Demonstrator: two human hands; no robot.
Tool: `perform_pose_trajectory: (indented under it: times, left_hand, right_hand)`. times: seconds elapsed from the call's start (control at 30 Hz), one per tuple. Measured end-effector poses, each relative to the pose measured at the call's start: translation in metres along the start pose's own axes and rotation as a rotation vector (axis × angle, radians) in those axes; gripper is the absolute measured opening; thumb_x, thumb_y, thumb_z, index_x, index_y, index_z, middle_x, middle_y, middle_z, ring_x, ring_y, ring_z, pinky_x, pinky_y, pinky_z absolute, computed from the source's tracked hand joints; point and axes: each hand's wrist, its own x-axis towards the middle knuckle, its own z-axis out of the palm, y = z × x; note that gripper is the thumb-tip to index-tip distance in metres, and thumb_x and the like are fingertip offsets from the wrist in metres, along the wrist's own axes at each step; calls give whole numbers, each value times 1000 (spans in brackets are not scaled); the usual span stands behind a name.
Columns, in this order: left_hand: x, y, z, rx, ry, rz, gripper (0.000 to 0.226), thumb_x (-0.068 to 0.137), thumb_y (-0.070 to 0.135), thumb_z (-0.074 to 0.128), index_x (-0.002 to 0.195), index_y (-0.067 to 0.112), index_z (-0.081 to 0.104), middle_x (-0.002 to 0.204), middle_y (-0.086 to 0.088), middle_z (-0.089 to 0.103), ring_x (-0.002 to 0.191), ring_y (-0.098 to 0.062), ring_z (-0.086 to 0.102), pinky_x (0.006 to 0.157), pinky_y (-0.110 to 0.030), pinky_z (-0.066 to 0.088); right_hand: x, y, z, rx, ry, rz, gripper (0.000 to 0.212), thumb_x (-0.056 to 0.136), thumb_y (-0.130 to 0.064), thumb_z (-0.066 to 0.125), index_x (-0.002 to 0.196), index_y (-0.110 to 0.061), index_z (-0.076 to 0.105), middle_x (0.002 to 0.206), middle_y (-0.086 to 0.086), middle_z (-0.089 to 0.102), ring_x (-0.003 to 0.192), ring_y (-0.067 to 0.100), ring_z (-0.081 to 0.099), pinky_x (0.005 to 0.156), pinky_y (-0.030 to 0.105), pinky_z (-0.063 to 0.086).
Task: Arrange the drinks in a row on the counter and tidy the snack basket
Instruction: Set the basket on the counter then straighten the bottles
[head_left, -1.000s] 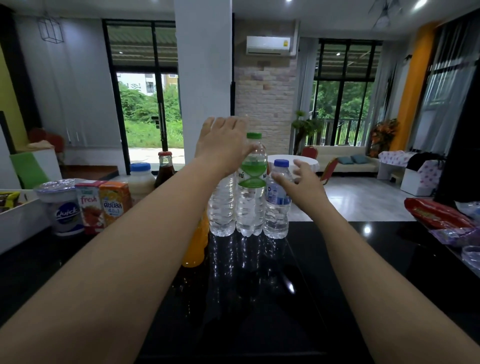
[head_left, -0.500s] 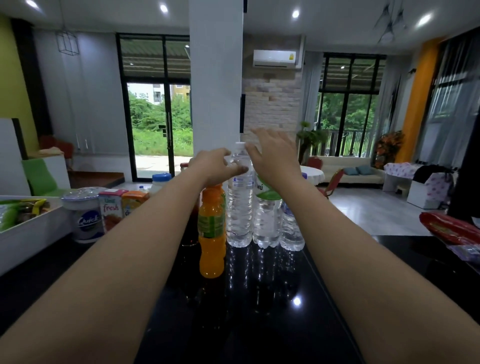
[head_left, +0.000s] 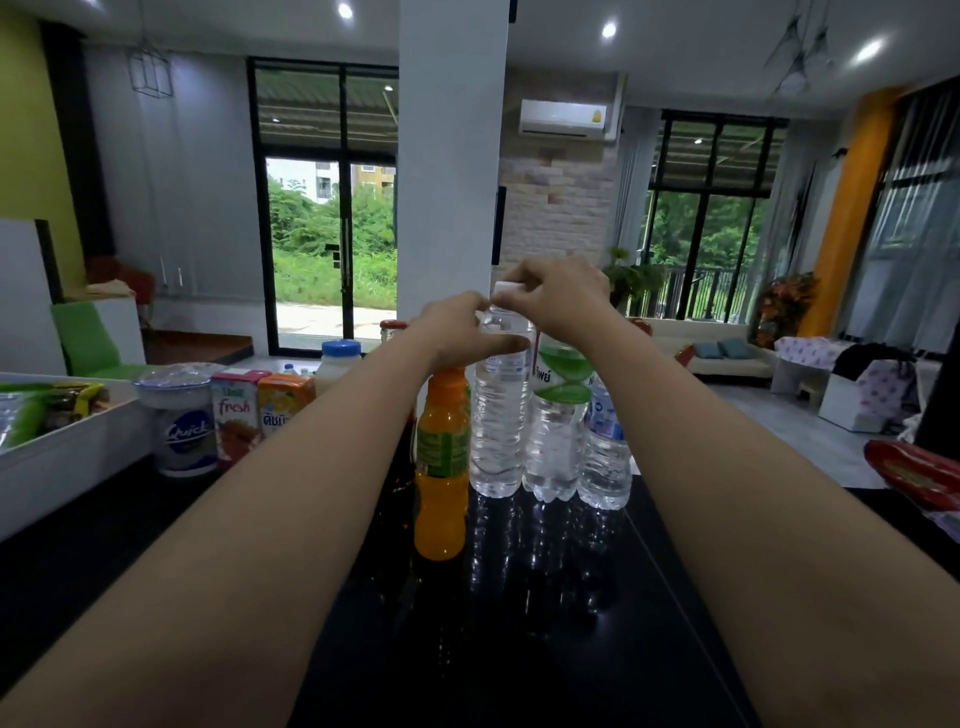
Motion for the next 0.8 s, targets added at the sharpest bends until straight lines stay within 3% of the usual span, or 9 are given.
perform_pose_trajectory:
  times: [0.2,0.37,0.5,0.8]
  left_hand:
    - [-1,4,-2,-25,-22,41,69,85,48,64,141,15,42,122,-17,59,111,-32,56,89,-40,47]
    - [-3,2,-7,-32,-89,45,67,90,45,60,146,15,37,129,-20,55,118,-34,52,97,-44,43]
    - [0,3,-6,66,-57,30,74,87,54,58,148,21,34,137,-10,52,127,-30,46,105,-48,40]
    - [0,4,-1,-20,22,-23,71,80,57,65,132,14,48,125,-7,59,114,-26,55,98,-46,45]
  right_hand:
    - [-4,3,-2,-20,9,-43,37,87,-60,53,109,-32,62,101,-9,65,105,21,56,93,41,41]
    - [-8,8,-3,13,-43,-68,33,93,-49,48,118,-32,60,109,-8,67,109,20,57,99,44,40]
    - [-7,11,-6,-10,-47,-68,33,93,-49,50,119,-30,60,112,-7,68,110,18,58,103,42,36]
    - [-11,9,1,-78,5,-91,34,95,-45,44,122,-29,58,112,-2,67,113,24,53,106,44,30]
